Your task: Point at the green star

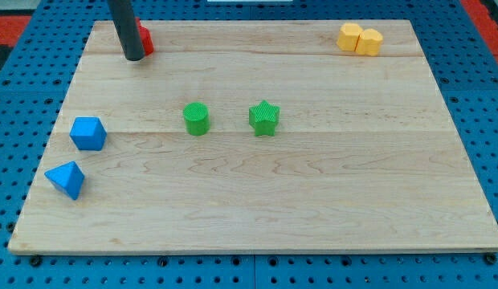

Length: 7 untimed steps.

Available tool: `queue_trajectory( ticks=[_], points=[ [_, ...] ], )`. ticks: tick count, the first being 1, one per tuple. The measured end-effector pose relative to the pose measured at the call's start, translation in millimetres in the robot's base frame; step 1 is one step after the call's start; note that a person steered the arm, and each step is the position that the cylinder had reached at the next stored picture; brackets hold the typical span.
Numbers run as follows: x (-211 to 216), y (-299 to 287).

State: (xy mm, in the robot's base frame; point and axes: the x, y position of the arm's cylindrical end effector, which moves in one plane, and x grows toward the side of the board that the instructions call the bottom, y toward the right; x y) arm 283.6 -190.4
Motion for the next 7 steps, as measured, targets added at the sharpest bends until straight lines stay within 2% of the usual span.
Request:
queue_trajectory(
  ticks=[4, 5, 7],
  points=[
    [1.1, -9.1],
    [20.2, 17.4],
    [20.2, 24.6]
  ],
)
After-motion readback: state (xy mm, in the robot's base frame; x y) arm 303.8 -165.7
